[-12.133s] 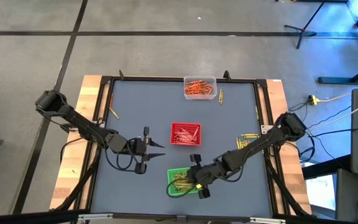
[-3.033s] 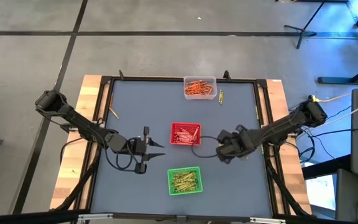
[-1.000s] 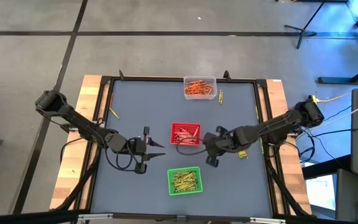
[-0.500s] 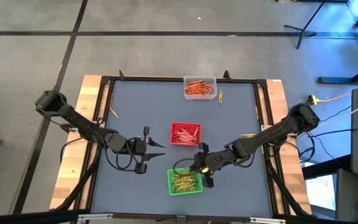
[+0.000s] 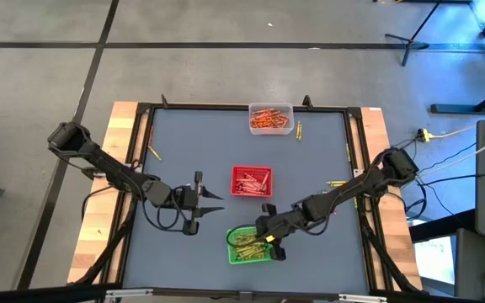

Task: Sort crayons
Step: Put the green crayon into the green bin

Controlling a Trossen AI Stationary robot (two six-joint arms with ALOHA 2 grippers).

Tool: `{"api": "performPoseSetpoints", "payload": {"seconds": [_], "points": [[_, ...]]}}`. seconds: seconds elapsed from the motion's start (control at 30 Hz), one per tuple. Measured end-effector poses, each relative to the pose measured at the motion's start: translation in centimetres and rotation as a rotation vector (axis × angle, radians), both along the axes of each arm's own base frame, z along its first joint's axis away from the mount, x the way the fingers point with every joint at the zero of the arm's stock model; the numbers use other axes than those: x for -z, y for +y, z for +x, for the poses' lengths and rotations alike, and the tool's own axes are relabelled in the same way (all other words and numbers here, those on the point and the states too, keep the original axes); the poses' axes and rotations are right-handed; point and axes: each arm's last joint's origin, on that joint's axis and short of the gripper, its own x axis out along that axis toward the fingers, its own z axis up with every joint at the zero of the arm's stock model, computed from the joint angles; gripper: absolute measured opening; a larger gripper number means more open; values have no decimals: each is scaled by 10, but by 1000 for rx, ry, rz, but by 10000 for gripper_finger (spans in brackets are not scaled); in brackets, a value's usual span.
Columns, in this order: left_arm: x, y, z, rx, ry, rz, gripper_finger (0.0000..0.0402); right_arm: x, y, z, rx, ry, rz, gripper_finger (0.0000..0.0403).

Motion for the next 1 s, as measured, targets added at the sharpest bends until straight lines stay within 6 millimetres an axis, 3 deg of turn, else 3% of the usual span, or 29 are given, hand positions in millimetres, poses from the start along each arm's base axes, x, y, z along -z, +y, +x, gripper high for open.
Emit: {"api": "performPoseSetpoints", "payload": {"seconds": [0.13,0.3,0.43,0.73,1.0], "points": [[0,0,0,0,0,-4,110,0,0,0,0,6,-2,53],[0,0,0,0,0,-9,110,0,0,-2,-14,24,17,133],[0,0,0,0,0,-9,110,-13,-2,-7,-25,38,20,170],[0,0,0,0,0,-9,110,-56,-24,-47,146,182,-46,163],[0,0,0,0,0,-9,110,-58,-46,-86,413,475,-141,159]]}}
